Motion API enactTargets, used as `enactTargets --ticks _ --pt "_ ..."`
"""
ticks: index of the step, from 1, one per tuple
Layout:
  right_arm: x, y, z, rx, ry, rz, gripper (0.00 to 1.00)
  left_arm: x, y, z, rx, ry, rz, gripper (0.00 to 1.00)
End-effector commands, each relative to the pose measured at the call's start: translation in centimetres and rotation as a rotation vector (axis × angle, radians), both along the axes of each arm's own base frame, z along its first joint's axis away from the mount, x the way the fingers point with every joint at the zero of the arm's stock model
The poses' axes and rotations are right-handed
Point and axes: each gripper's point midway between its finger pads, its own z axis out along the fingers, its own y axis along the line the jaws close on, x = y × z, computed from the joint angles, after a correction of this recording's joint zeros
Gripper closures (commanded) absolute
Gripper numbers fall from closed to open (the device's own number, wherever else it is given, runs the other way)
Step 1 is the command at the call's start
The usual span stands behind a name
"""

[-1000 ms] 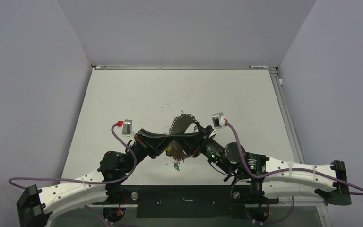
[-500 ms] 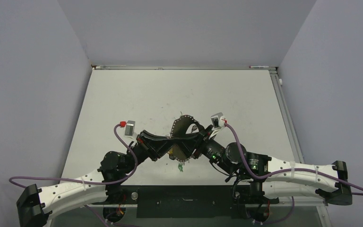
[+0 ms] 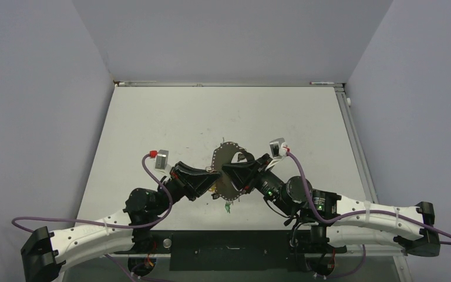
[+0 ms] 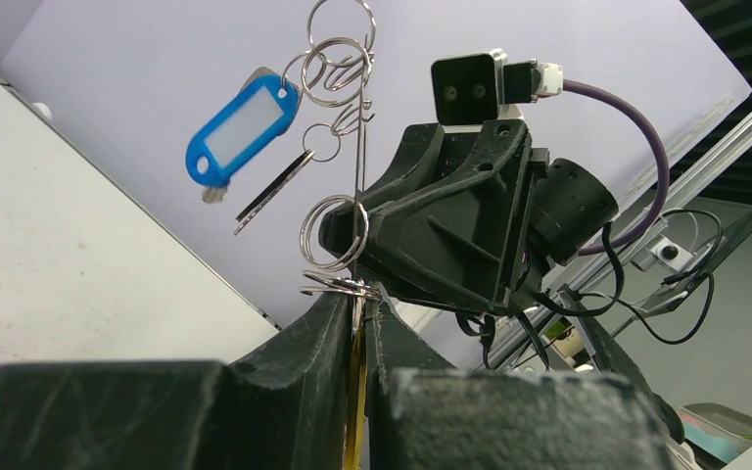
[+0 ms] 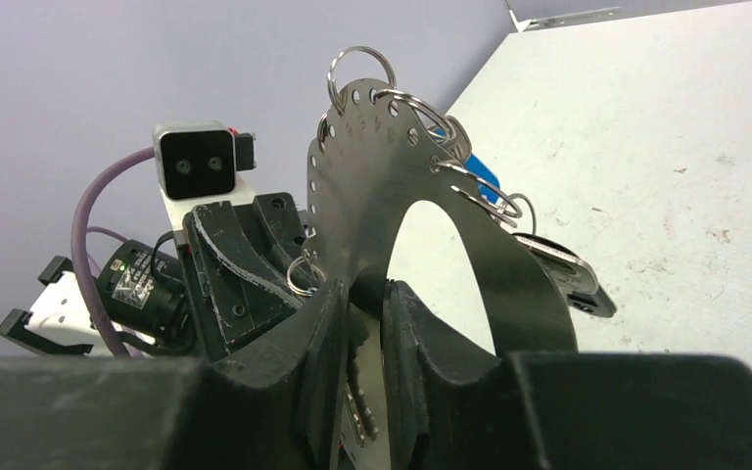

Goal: Put the keys on the keyring

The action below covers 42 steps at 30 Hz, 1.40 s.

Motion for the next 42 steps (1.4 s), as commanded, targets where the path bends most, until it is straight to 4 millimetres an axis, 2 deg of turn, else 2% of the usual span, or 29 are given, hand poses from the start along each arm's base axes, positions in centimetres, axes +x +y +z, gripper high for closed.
enactTargets --ticks 1,3,6,11,13,15,17,21,25,30,37,42 --pt "0.4 -0.6 3.5 0.098 -0.032 -0.028 0.83 -0.2 0.5 1.4 -0.051 -0.037 0.003 1.00" --pt "0.4 -0.6 3.3 0.091 -0.028 -0.032 0.87 -0.2 0.6 1.4 -0.051 -0.042 0.009 0.98" --pt "0.6 -0.9 3.2 0.085 -0.023 -0.045 0.88 0.0 1.0 1.3 -0.042 -0.039 0.032 0.85" --pt "1.1 -1.8 2.9 0.046 -0.019 -0.084 0.91 0.4 1.8 1.1 -0.009 -0.042 0.081 0.47" --pt "1.2 -2.0 2.7 0.020 -0.021 -0.097 0.91 0.6 2.3 1.0 0.007 -0.043 0.107 0.36" --pt "1.4 -2.3 2.5 -0.006 -0.024 -0.110 0.92 0.9 2.8 0.9 0.027 -0.045 0.136 0.29" --pt "1.5 -2.4 2.6 -0.030 -0.032 -0.116 0.93 1.2 3.2 0.8 0.061 -0.051 0.171 0.27" --pt "1.6 -2.4 3.4 -0.076 -0.053 -0.118 0.94 2.3 4.0 -1.0 0.174 -0.054 0.259 0.27" --pt "1.6 -2.4 4.1 -0.167 -0.071 -0.110 0.94 2.7 4.1 -2.2 0.237 -0.115 0.297 0.30" --pt "1.6 -3.1 3.9 -0.301 -0.059 -0.106 0.94 1.5 3.6 -2.6 0.226 -0.279 0.274 0.30" --pt "0.9 -4.2 4.6 -0.326 -0.041 -0.082 0.94 -0.6 2.8 -2.6 0.206 -0.533 0.238 0.34" --pt "0.7 -4.2 4.4 -0.357 -0.028 -0.071 0.94 -0.4 1.5 -2.3 0.254 -0.635 0.244 0.36"
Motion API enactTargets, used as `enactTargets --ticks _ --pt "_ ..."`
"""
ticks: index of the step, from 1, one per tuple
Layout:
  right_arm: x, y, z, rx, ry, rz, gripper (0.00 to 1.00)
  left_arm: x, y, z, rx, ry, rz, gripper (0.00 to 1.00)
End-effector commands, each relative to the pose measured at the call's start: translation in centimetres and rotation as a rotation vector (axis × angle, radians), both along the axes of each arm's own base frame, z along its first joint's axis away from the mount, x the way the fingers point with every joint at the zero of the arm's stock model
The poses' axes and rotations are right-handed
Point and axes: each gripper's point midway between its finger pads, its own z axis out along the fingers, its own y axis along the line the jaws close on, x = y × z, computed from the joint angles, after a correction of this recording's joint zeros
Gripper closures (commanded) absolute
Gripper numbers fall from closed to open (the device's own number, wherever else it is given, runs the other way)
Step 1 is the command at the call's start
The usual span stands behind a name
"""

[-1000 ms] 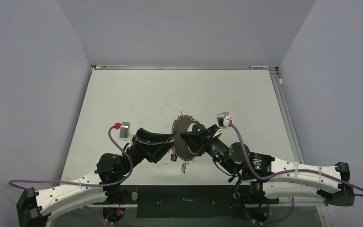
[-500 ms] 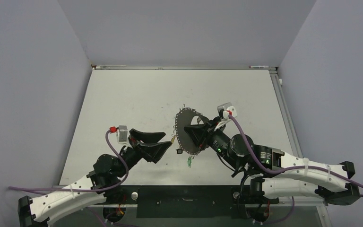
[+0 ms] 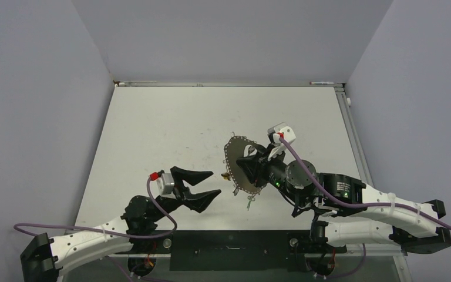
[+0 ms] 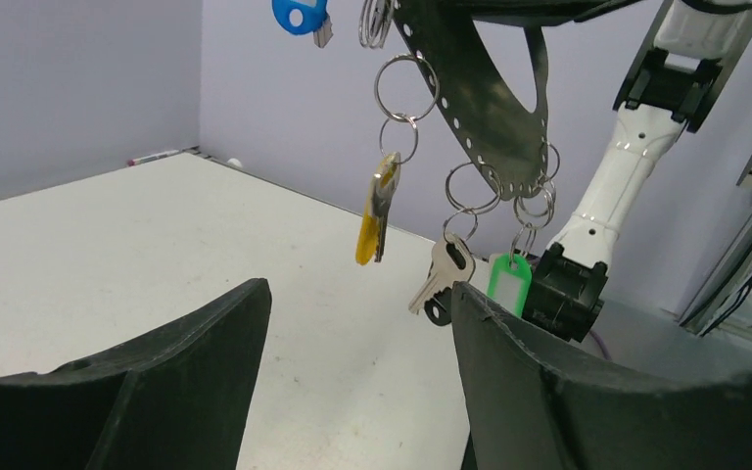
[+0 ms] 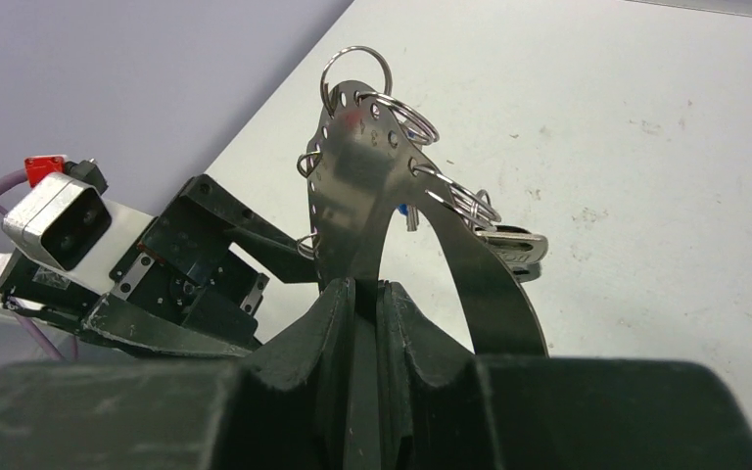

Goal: Put the keys on the keyring

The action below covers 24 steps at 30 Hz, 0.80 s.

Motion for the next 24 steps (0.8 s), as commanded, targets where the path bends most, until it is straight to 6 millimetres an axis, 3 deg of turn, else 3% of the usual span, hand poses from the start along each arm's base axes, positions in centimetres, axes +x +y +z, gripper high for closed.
enactTargets --ticks 1,12,24 --pt "-0.3 -0.3 2.2 0.036 0.002 0.011 0.94 -1.0 -0.4 4.3 -0.054 -0.212 -0.019 0.36" --pt "-0.7 0.3 2.0 0.021 0.017 0.043 0.94 -1.2 -2.1 4.6 0.010 -0.364 -0.041 0.37" --pt "-0.9 0.6 2.2 0.020 0.020 0.061 0.94 -0.3 -3.6 3.9 0.070 -0.394 -0.031 0.48"
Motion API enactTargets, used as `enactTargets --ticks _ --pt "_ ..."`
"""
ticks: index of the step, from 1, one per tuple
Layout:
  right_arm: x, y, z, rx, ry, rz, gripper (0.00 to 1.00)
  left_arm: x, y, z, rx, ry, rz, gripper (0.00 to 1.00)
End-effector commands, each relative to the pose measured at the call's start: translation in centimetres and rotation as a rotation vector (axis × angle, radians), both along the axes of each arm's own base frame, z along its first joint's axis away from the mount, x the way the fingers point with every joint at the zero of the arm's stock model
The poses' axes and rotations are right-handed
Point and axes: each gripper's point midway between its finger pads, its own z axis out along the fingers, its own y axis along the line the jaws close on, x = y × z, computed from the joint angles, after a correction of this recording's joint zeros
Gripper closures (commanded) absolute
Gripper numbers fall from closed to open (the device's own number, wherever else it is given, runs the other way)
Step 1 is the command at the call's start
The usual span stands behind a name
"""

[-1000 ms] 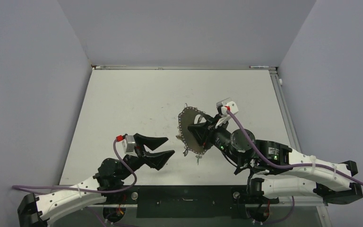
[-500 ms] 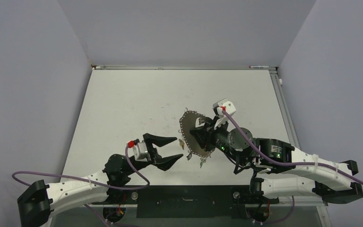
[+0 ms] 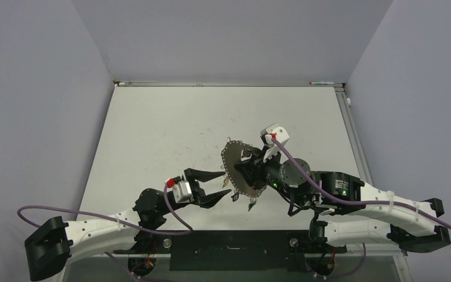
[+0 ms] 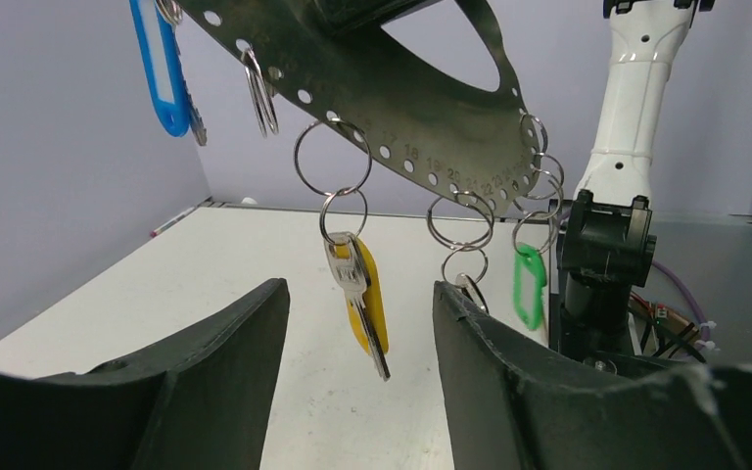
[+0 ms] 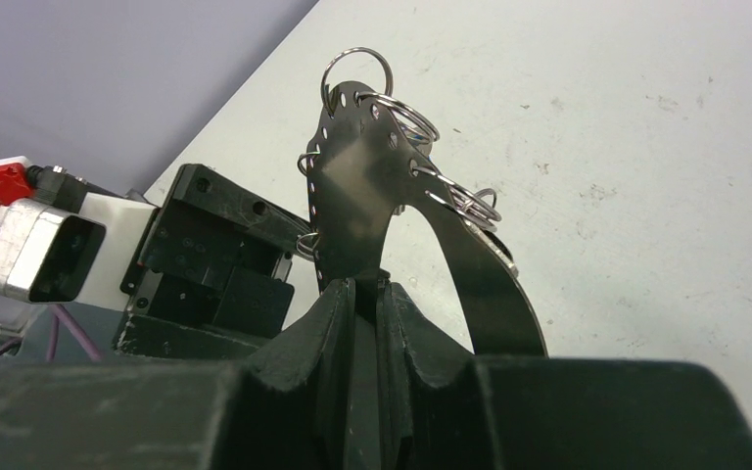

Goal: Put the keys on the keyring

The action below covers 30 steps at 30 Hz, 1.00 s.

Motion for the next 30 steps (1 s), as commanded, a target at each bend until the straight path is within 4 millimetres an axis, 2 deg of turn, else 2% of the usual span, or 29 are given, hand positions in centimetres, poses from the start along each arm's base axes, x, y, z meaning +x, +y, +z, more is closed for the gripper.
enactTargets --ticks 1,7,10,15,19,22,23,27,30 --pt "-0.1 0.3 3.4 0.100 -0.013 0.006 0.94 0.1 -0.4 3.1 -0.066 -0.066 -0.002 0.51" --pt "-0.1 0.2 3.4 0.104 -0.012 0.009 0.94 1.1 -0.8 3.1 -0.055 -0.032 0.035 0.74" --pt "-0.1 0.1 3.3 0.105 -0.012 0.004 0.94 1.8 -0.7 2.9 -0.050 -0.003 0.064 0.94" --pt "0.3 -0.7 2.8 0.114 -0.008 -0.039 0.94 2.1 -0.9 2.8 -0.006 0.066 0.073 1.00" --pt "1.0 -1.7 1.2 0.123 0.008 -0.111 0.89 2.4 -0.7 2.5 0.068 0.168 0.098 1.00" --pt "1.6 -2.9 -0.5 0.120 0.026 -0.183 0.78 2.4 -0.1 2.0 0.123 0.254 0.117 1.00" --pt "1.8 -3.2 -1.0 0.122 0.035 -0.206 0.74 2.2 0.1 1.1 0.172 0.293 0.120 1.00" --pt "2.1 -4.4 -3.6 0.119 0.081 -0.282 0.46 1.9 1.3 -0.5 0.278 0.440 0.167 1.00" --pt "2.1 -4.9 -5.2 0.104 0.105 -0.306 0.32 1.1 1.7 -1.4 0.358 0.517 0.177 1.00"
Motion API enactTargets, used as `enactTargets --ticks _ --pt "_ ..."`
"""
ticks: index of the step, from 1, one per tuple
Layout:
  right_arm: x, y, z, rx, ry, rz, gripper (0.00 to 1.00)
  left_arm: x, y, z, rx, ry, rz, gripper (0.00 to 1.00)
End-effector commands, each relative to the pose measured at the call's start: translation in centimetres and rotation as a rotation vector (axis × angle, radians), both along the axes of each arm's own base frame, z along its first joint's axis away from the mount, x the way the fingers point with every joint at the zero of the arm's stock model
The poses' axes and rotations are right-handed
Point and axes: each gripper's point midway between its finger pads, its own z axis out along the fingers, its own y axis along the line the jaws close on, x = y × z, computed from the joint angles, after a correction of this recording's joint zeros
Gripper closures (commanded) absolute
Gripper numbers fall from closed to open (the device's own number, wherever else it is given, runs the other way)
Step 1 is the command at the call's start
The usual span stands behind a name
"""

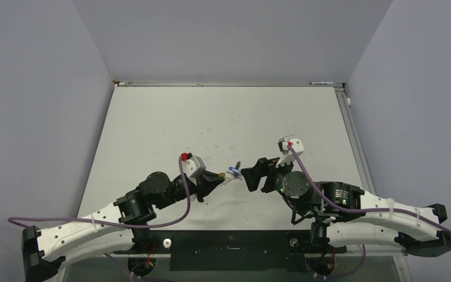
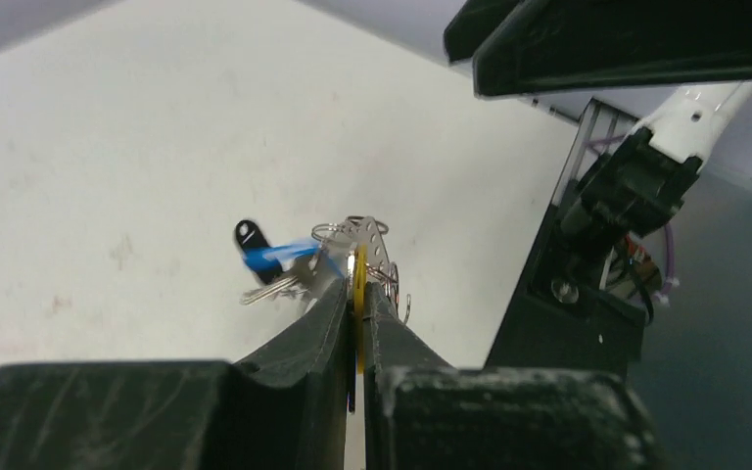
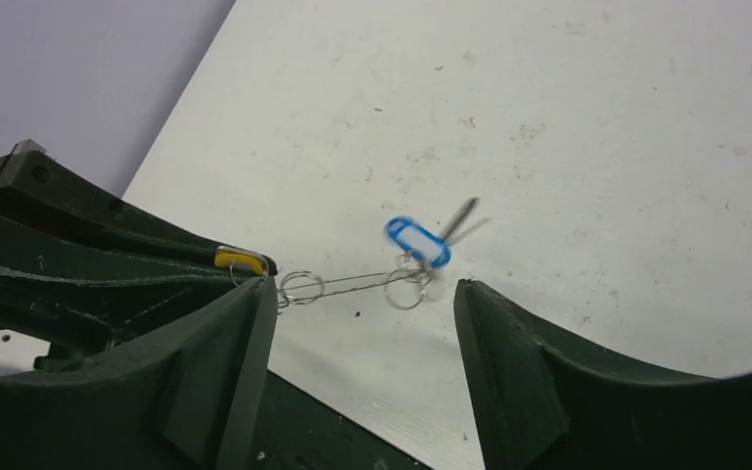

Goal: Put the keys on the keyring

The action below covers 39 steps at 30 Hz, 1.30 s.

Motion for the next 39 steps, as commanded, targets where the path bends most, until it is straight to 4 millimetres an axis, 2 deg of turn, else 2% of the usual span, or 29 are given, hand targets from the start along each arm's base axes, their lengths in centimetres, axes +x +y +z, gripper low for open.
enactTargets --ticks 1,6,11,14,19,27,31,34,36,39 --pt "0.7 -1.4 -1.3 0.036 0.038 -0.104 0.29 -0.8 1.4 -0.8 0.130 0.184 0.055 1.00" --pt "0.4 -1.9 -2.8 0.019 0.066 -0.112 0.27 -0.9 2.6 -2.2 0.313 0.350 0.130 1.00" --pt "0.3 -2.2 -3.1 0.020 0.057 -0.104 0.27 -0.2 3.6 -3.3 0.463 0.394 0.202 1.00" --pt "0.4 -2.5 -3.2 0.013 0.054 -0.114 0.27 0.8 3.9 -4.1 0.518 0.405 0.250 1.00" --pt "0.8 -3.7 -3.3 0.013 0.052 -0.167 0.27 3.2 3.1 -5.4 0.583 0.444 0.303 1.00" --pt "0.9 -5.1 -3.1 0.039 0.041 -0.195 0.27 9.7 1.9 -6.8 0.603 0.522 0.327 1.00" --pt "0.8 -5.9 -2.6 0.048 0.042 -0.210 0.27 14.4 1.9 -6.9 0.662 0.471 0.382 1.00" --pt "0.9 -6.1 -2.2 0.060 0.038 -0.212 0.27 18.4 1.8 -6.3 0.715 0.373 0.438 1.00" --pt "0.8 -6.1 -1.9 0.063 0.038 -0.210 0.28 20.7 1.7 -5.1 0.765 0.307 0.478 1.00" --pt "0.8 -6.5 -1.9 0.056 0.044 -0.223 0.28 23.0 1.6 -3.5 0.828 0.200 0.504 1.00"
